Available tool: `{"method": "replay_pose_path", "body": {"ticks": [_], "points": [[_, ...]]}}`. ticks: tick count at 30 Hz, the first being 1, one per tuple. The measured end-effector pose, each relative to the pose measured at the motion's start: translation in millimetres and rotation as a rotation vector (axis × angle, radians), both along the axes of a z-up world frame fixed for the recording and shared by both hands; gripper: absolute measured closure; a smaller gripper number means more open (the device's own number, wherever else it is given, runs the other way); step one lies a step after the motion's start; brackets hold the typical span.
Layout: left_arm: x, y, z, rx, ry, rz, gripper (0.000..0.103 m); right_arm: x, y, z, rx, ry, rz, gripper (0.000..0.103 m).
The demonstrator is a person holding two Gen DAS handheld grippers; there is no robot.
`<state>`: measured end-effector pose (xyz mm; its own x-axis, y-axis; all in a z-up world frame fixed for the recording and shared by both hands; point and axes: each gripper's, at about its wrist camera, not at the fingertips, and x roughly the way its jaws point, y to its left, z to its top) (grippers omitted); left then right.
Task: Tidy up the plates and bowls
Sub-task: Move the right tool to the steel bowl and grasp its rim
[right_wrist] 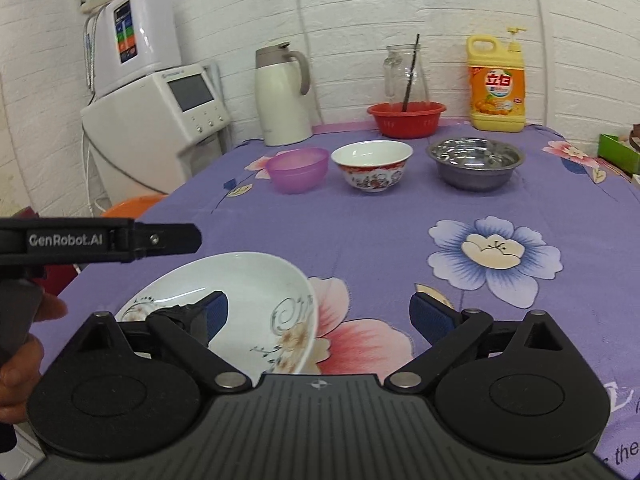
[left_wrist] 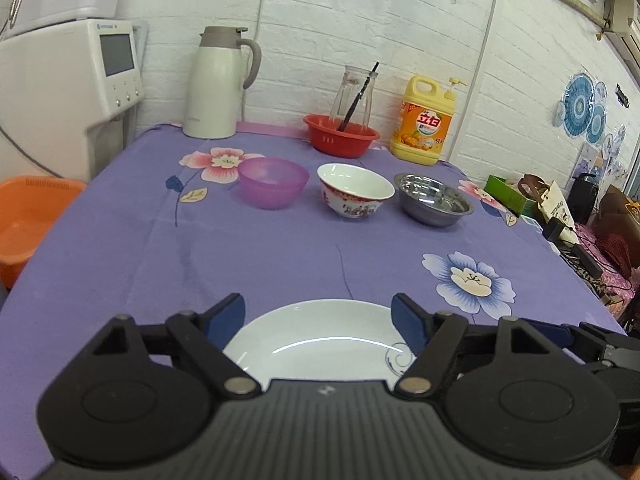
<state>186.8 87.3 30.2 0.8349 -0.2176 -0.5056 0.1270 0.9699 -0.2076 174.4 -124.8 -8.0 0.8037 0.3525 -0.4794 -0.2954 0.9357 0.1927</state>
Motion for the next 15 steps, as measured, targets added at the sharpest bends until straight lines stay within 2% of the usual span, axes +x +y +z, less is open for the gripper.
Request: {"method": "replay_pose_path", "body": {"ticks": [4,7,12,15], "points": [[10,-14,-3,-0.012,0.025,-0.036,0.028,24,-32,3,-0.01,-0.001,-0.069,0.0],[17,-20,-4,-0.016,0.027,-0.051,0.028,60,-59,13,-0.026,0.002,-0.108,0.0],[26,-20,-4,-0.017,0.032,-0.048,0.028,169,-99,27,-0.054,0.072,-0.213,0.0],[33,-14,-4,-0.014,0.045,-0.033,0.028,233,-105,20,-0.121,0.143,-0.276,0.0]]}}
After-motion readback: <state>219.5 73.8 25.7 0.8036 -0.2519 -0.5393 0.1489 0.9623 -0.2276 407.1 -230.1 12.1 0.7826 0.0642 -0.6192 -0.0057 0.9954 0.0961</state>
